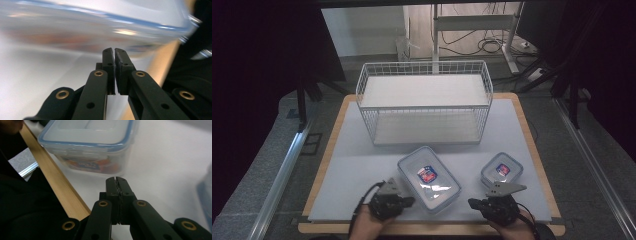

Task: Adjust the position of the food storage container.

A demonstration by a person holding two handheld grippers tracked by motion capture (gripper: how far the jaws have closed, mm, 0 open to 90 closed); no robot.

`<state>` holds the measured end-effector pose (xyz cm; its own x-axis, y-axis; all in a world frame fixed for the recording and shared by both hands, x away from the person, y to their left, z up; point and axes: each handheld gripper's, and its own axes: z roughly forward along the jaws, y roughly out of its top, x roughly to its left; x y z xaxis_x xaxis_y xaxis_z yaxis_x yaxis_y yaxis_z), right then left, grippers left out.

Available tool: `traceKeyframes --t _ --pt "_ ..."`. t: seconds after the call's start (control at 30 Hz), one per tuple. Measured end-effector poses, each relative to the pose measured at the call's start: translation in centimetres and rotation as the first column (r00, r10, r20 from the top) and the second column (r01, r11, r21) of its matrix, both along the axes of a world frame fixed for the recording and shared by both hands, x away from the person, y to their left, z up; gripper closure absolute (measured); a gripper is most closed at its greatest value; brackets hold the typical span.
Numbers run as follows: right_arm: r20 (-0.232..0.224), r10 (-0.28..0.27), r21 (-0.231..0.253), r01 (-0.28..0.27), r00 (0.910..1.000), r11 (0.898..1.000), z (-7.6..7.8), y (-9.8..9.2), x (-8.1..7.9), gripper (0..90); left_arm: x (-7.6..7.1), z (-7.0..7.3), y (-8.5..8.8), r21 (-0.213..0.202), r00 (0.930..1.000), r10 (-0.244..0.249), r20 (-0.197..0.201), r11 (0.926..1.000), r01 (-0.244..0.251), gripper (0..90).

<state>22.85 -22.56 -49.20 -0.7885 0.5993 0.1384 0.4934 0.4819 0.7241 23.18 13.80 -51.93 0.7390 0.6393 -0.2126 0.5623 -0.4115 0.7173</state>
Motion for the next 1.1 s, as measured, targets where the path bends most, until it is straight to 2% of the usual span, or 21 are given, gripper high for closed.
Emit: traceKeyframes --t 0.03,0.1,0.13,0.2,0.23,0.33,0.4,0.47,0.53,0.57,0.63,0.7,0.73,0.93,1.0,1.07,1.1 --pt "-0.002 0.005 0.001 -0.005 1.0 1.0 -0.1 0.2 0.0 89.2 0.6 0.2 1.3 0.006 0.9987 0.051 0.007 0.9987 -0.051 88.3" --pt "-0.013 0.015 0.006 -0.015 0.9998 1.0 -0.3 0.7 0.1 89.2 2.2 0.4 3.6 -0.007 0.9906 0.137 0.004 0.9906 -0.137 88.6" --pt "-0.013 0.015 0.006 -0.015 0.9998 1.0 -0.3 0.7 0.1 89.2 2.2 0.4 3.6 -0.007 0.9906 0.137 0.004 0.9906 -0.137 88.7" --pt "-0.025 0.029 0.005 -0.029 0.9993 1.0 -0.7 1.5 0.2 89.4 4.5 0.3 5.1 -0.009 0.9832 0.183 0.004 0.9832 -0.183 88.6" --pt "-0.027 0.033 0.0 -0.033 0.9991 0.999 -0.8 1.9 0.3 89.5 5.5 0.2 5.3 -0.003 0.9815 0.191 0.006 0.9815 -0.191 88.5" --pt "-0.039 0.035 -0.009 -0.036 0.9986 0.999 -1.4 2.9 0.6 89.6 8.5 0.0 4.7 -0.001 0.9847 0.173 0.017 0.9849 -0.173 87.5" --pt "-0.041 0.034 -0.016 -0.035 0.9986 0.999 -1.7 3.3 0.8 89.6 9.5 -0.2 3.9 -0.023 0.9889 0.147 0.02 0.9889 -0.146 86.9" --pt "-0.038 0.019 -0.012 -0.02 0.9991 1.0 -1.7 3.6 1.0 89.6 10.1 -0.4 3.0 -0.006 0.9913 0.129 0.025 0.9917 -0.129 87.1" --pt "-0.041 0.006 -0.014 -0.006 0.9991 1.0 -1.5 3.6 1.3 89.8 10.2 -0.5 2.8 0.009 0.9907 0.133 0.028 0.991 -0.134 88.8" --pt "-0.033 -0.007 -0.015 0.007 0.9994 1.0 -1.5 3.5 1.5 89.8 10.2 -0.6 3.0 -0.009 0.9924 0.123 0.014 0.9924 -0.123 88.9" --pt "-0.035 -0.024 -0.013 0.023 0.9991 1.0 -1.3 3.3 1.8 89.8 10.0 -0.3 3.2 -0.019 0.9934 0.114 0.009 0.9933 -0.114 89.8" --pt "-0.03 -0.041 -0.022 0.04 0.9987 0.999 -1.2 3.2 2.2 89.8 9.9 -0.2 3.2 -0.016 0.9934 0.114 0.011 0.9933 -0.114 89.9" --pt "-0.027 -0.05 -0.03 0.05 0.9984 0.998 -1.1 3.2 2.4 89.8 9.5 -0.2 3.1 0.012 0.9944 0.106 0.006 0.9943 -0.106 90.0" --pt "-0.023 -0.101 -0.06 0.099 0.9947 0.993 -1.1 2.8 3.8 89.8 8.5 -0.1 3.1 0.012 0.9943 0.106 -0.01 0.9943 -0.106 90.0" --pt "-0.021 -0.124 -0.078 0.123 0.992 0.989 -1.1 2.7 4.7 89.8 7.5 0.0 3.2 0.018 0.994 0.108 -0.019 0.9941 -0.107 90.0" --pt "-0.019 -0.138 -0.085 0.136 0.9903 0.987 -1.1 2.8 5.2 89.9 7.2 0.0 3.2 0.014 0.9937 0.11 -0.024 0.9939 -0.11 90.0" --pt "-0.022 -0.145 -0.085 0.142 0.9892 0.986 -1.1 2.8 5.5 89.8 6.5 0.1 3.3 0.017 0.9938 0.108 -0.027 0.9941 -0.107 90.0"
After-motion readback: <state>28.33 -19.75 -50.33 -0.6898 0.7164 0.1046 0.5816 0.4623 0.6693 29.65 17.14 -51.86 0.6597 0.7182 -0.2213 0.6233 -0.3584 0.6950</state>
